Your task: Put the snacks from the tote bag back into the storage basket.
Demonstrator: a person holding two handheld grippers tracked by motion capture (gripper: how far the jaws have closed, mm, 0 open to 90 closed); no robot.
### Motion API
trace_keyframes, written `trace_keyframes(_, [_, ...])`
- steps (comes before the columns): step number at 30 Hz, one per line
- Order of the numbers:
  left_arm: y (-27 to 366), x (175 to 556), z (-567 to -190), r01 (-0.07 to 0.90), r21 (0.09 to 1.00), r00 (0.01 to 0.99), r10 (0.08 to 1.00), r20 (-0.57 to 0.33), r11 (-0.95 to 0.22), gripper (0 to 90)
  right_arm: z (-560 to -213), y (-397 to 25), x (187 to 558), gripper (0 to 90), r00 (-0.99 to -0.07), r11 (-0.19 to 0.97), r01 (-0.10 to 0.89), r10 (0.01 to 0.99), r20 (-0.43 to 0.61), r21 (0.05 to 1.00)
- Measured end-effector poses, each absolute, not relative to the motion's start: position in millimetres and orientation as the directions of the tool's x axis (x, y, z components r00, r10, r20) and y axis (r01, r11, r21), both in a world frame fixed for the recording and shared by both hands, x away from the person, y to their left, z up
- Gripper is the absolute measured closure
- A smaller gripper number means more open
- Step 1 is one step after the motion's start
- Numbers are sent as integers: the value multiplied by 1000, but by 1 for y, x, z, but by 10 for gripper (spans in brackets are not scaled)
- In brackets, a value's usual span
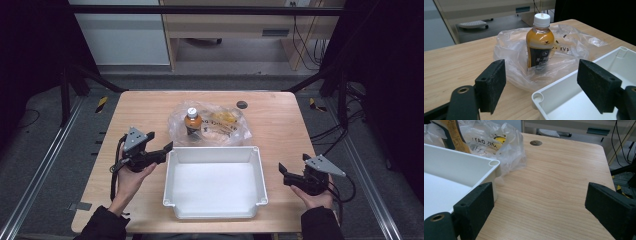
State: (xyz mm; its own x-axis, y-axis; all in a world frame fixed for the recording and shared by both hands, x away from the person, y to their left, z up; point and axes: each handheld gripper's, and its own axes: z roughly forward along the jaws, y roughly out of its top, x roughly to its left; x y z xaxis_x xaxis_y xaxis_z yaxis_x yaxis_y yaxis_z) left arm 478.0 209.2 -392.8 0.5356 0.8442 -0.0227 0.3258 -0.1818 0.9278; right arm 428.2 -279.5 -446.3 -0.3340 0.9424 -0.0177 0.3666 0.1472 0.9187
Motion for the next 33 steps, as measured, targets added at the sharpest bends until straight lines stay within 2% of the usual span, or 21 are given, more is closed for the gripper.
trace_keyframes(33, [188,500,-390,323,927,535,845,-10,-193,244,-447,-278,429,88,-335,143,373,942,-11,917])
